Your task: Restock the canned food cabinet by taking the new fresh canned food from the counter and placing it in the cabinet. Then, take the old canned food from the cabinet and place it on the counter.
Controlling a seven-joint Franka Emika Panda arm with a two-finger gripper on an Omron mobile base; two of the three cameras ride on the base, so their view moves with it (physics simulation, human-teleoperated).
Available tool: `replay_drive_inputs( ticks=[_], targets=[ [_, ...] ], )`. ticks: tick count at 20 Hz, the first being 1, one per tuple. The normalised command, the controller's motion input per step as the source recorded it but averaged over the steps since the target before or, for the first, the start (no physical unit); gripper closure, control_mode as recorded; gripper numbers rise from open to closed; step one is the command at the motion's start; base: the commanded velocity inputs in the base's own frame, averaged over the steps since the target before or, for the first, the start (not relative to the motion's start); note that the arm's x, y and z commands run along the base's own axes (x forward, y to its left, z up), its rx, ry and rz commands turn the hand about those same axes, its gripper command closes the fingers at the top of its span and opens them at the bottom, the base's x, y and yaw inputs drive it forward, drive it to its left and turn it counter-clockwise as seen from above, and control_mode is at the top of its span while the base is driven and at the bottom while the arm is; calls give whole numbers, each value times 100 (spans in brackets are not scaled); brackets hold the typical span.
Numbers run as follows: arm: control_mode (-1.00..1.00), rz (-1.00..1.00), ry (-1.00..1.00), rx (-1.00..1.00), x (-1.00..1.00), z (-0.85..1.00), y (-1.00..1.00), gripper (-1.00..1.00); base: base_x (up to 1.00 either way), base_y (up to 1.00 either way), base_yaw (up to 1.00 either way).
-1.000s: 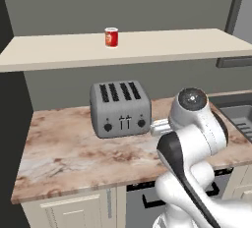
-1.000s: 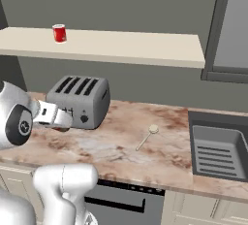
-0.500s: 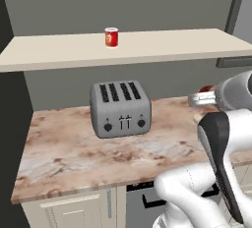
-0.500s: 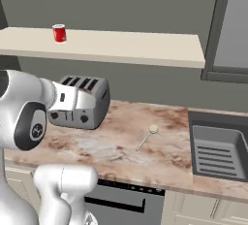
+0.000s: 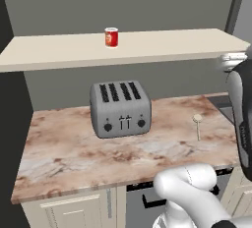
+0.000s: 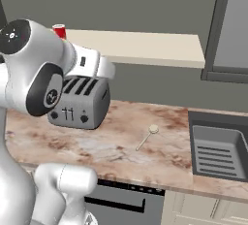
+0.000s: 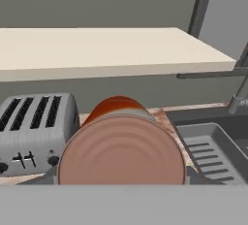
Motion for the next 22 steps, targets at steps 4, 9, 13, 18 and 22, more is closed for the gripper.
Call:
replay_drive_inputs(
  ticks=[4, 9, 13, 18, 22],
  targets=[
    [-100, 0, -2, 0, 10, 1, 6, 100, 0, 0, 0],
    [-100, 0, 0, 0, 80, -3, 1, 100, 0, 0, 0],
    [-100, 0, 0, -1, 96, -16, 0, 100, 0, 0, 0],
    [-100, 0, 0, -1, 100, -14, 0, 100, 0, 0, 0],
    [-100, 0, 0, -1, 96, -14, 0, 100, 0, 0, 0]
  ],
)
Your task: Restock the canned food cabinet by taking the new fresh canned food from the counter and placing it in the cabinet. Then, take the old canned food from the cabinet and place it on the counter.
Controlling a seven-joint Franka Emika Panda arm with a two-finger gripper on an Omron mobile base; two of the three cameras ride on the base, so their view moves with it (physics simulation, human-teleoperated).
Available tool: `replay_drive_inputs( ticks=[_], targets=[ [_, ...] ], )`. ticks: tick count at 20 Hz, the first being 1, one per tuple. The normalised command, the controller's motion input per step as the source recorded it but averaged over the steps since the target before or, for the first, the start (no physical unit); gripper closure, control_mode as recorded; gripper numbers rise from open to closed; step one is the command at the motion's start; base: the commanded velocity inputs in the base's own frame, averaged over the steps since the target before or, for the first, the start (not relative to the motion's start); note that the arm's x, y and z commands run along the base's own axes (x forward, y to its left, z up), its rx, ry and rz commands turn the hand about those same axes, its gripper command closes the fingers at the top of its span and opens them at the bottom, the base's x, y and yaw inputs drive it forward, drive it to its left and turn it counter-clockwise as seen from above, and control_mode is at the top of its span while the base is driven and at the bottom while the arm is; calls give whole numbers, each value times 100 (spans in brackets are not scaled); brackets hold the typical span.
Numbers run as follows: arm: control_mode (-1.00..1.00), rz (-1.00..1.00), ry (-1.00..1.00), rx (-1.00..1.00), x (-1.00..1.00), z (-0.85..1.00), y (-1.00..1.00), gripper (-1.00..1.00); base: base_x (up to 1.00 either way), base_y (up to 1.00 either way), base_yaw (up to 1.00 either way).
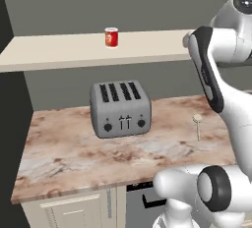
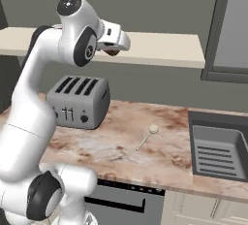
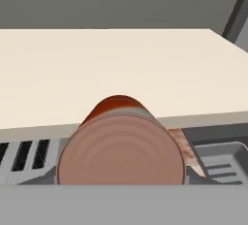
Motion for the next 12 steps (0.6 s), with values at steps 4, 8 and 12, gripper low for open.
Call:
replay_drive_inputs(
  ticks=[4, 8, 12],
  targets=[
    [-100, 0, 0, -1, 90, -16, 0, 100, 0, 0, 0],
    [-100, 0, 1, 0, 89, -11, 0, 100, 0, 0, 0],
    [-100, 0, 1, -1, 71, -20, 0, 100, 0, 0, 0]
  ],
)
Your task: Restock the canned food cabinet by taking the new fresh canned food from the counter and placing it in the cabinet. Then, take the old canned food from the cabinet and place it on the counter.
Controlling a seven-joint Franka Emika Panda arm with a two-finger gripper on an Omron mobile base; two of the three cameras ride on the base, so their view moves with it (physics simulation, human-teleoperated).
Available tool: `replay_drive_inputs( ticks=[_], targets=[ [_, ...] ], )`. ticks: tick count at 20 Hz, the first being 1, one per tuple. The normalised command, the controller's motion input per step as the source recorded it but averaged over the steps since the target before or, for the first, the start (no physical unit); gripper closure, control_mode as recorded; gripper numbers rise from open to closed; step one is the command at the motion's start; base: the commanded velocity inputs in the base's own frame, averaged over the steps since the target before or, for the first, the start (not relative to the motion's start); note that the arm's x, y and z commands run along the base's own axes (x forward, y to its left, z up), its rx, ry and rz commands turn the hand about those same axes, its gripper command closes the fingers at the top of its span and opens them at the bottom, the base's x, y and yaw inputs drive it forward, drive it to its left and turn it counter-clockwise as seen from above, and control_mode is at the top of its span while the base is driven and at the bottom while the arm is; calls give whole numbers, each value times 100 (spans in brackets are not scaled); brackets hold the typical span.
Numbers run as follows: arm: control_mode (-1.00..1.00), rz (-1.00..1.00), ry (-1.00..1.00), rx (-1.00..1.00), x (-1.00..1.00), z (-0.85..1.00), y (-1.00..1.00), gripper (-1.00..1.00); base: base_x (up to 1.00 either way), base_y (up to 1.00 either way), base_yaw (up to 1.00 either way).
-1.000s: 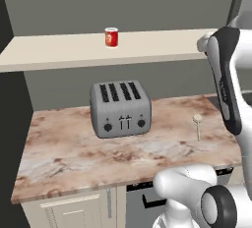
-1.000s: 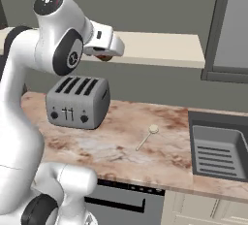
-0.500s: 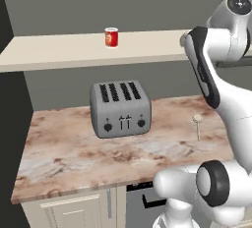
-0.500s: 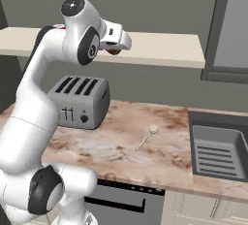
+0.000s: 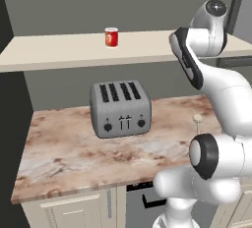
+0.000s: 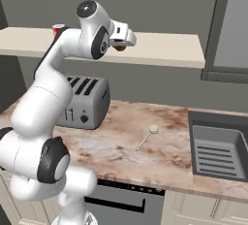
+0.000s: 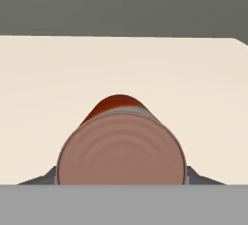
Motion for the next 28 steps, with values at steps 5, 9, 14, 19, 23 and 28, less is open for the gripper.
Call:
replay_drive_inputs(
  ticks=[5, 9, 14, 19, 23, 28],
  targets=[
    [-100, -2, 4, -3, 51, -23, 0, -100, 0, 0, 0],
    [-100, -1, 0, -3, 44, -7, 0, -100, 0, 0, 0],
    [-100, 0, -1, -5, 39, -9, 0, -100, 0, 0, 0],
    [-100, 0, -2, -1, 34, -1, 0, -100, 0, 0, 0],
    [-100, 0, -6, 0, 28, 0, 0, -100, 0, 0, 0],
    [-100, 0, -3, 0, 16, 0, 0, -100, 0, 0, 0]
  ],
)
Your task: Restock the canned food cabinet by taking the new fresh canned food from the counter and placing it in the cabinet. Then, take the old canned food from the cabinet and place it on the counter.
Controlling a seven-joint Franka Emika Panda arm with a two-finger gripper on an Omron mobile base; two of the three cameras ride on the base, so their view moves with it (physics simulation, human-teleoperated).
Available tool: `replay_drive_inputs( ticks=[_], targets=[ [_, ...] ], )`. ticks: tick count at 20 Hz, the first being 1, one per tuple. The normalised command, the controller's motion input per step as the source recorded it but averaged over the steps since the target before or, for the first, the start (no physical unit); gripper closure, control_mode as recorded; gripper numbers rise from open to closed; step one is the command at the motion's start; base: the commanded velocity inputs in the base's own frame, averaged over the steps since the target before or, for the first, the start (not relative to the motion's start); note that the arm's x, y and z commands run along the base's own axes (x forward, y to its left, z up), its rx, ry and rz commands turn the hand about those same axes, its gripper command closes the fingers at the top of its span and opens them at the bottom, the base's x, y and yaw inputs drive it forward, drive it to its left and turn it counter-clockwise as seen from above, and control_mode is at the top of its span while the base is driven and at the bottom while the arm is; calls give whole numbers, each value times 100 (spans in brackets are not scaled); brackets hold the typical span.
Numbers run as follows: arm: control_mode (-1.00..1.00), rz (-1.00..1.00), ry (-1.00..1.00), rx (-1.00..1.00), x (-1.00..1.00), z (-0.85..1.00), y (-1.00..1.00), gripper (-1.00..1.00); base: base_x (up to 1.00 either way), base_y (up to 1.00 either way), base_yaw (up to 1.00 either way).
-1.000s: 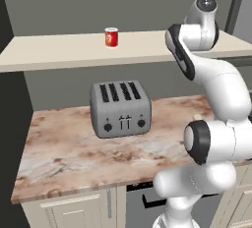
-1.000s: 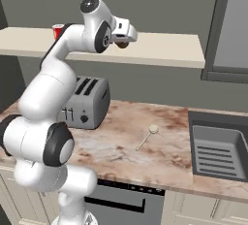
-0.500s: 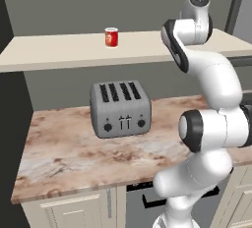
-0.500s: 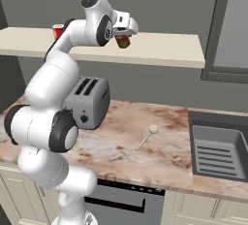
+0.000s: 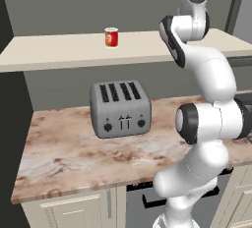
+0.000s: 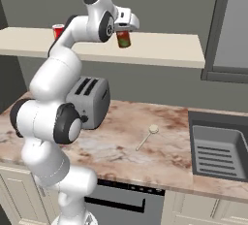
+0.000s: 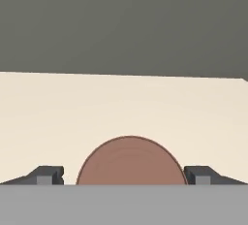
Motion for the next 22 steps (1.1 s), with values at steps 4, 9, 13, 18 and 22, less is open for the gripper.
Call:
replay_drive_inputs(
  ticks=[4, 9, 13, 18, 22],
  targets=[
    [-100, 0, -6, 0, -2, 9, 0, -100, 0, 0, 0],
    [-100, 0, -12, 0, -40, 22, 5, -100, 0, 0, 0],
    [-100, 3, -18, 0, -89, 20, 56, -100, 0, 0, 0],
    [-100, 11, -11, 0, -91, 3, 97, -100, 0, 0, 0],
    [-100, 12, 0, 2, -47, 0, 100, -100, 0, 0, 0]
  ],
)
